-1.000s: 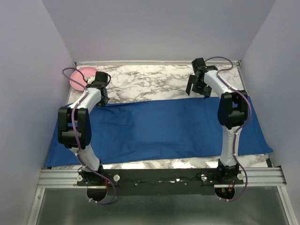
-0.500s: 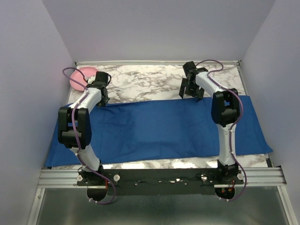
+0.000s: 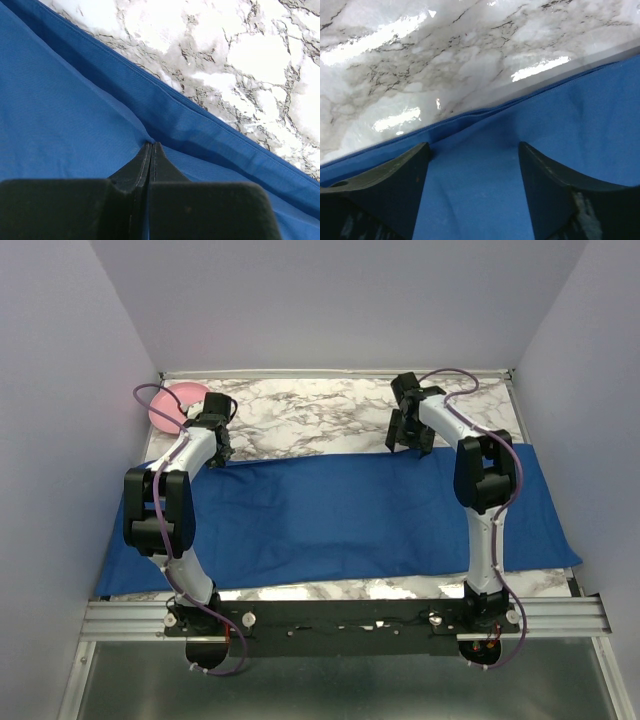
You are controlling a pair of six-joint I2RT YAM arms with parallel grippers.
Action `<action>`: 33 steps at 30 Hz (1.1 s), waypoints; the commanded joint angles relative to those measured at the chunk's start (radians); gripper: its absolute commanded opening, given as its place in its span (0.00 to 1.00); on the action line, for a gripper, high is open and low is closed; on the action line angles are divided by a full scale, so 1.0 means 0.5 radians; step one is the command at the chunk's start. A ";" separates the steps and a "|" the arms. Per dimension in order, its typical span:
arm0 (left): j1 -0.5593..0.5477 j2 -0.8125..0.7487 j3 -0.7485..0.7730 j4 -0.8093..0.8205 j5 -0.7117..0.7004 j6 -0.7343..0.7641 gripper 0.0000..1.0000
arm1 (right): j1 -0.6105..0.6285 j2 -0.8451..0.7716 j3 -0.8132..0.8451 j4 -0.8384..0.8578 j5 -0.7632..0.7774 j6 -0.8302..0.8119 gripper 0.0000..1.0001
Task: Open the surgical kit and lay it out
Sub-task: Open the surgical kit at the center of the board.
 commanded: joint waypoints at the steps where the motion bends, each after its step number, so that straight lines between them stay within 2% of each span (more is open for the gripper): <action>1: 0.000 -0.078 0.024 -0.013 -0.087 0.019 0.04 | 0.010 -0.145 -0.070 -0.017 0.051 -0.055 0.77; 6: 0.000 -0.081 0.021 -0.013 -0.084 0.022 0.04 | 0.007 -0.212 -0.171 0.026 0.014 -0.073 0.70; 14: -0.003 -0.087 0.021 -0.007 -0.069 0.019 0.04 | 0.007 -0.179 -0.251 0.121 -0.081 -0.064 0.68; 15: -0.006 -0.090 0.018 -0.004 -0.069 0.019 0.04 | 0.007 -0.176 -0.254 0.145 -0.084 -0.055 0.66; 26: -0.013 -0.102 0.012 -0.004 -0.081 0.019 0.04 | -0.023 -0.102 -0.242 0.170 -0.032 -0.009 0.64; 32: -0.013 -0.102 0.012 -0.004 -0.084 0.025 0.04 | -0.051 -0.114 -0.272 0.179 0.001 -0.003 0.51; 33: -0.013 -0.099 0.012 -0.004 -0.084 0.025 0.04 | -0.051 -0.123 -0.272 0.173 0.007 -0.003 0.44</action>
